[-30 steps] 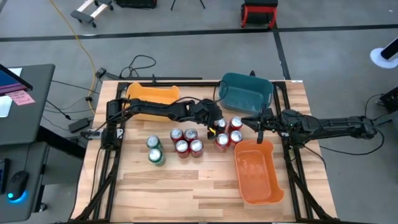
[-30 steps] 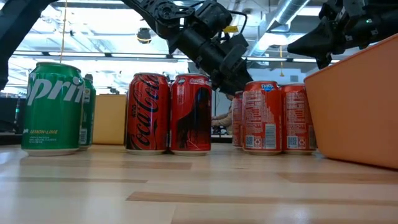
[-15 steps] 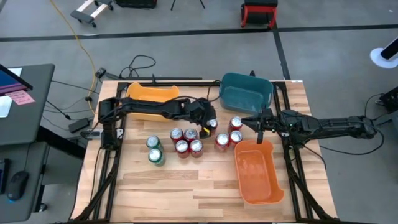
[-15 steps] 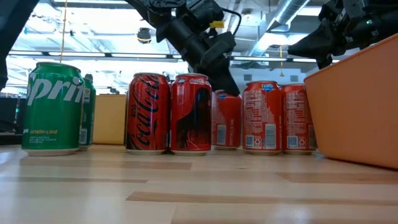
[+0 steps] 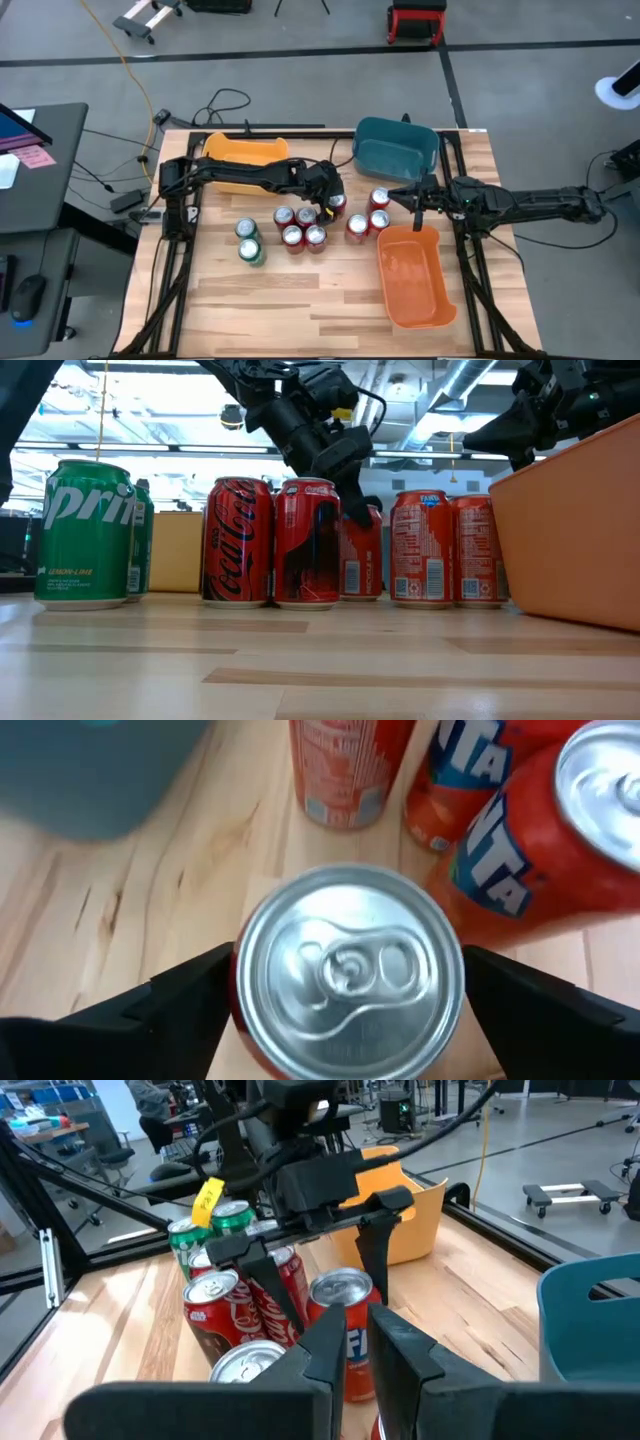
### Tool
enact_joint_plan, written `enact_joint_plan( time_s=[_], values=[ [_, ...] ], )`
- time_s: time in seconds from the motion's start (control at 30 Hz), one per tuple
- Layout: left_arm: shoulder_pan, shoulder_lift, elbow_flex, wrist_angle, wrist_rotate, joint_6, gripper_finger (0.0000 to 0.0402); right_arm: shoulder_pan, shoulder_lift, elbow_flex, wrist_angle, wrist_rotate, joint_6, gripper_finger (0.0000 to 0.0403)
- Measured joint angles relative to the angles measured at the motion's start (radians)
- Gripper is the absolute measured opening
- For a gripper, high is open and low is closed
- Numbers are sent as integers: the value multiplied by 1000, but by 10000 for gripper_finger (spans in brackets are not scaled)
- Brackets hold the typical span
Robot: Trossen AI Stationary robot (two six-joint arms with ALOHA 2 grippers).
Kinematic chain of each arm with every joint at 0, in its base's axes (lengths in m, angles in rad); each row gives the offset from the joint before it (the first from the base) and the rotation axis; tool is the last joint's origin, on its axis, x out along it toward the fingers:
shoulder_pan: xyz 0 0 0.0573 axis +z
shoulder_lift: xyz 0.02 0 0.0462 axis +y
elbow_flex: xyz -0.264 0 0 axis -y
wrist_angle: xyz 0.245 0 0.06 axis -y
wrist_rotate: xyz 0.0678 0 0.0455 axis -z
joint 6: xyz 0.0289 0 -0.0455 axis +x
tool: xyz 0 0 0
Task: Sort soda cans
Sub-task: Put the top left orange soda can into the yellow bin
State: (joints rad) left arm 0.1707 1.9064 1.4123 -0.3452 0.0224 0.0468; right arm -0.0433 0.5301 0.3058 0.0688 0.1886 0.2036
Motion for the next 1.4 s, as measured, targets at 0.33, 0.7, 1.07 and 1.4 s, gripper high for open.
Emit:
enact_joint_plan(
  time_s=[0.33, 0.7, 1.07, 1.4],
  values=[
    [0, 1, 1, 1, -6, -3, 346, 0, 0, 0, -1, 0, 0, 68],
    [0, 0, 2, -7, -40, 12, 296, 0, 0, 0, -4, 0, 4, 68],
    [53, -88, 4, -19, -99, -18, 296, 0, 0, 0, -38, 0, 27, 68],
    [161, -299, 6, -188, -183, -46, 296, 3, 0, 0, -39, 0, 27, 68]
  ],
)
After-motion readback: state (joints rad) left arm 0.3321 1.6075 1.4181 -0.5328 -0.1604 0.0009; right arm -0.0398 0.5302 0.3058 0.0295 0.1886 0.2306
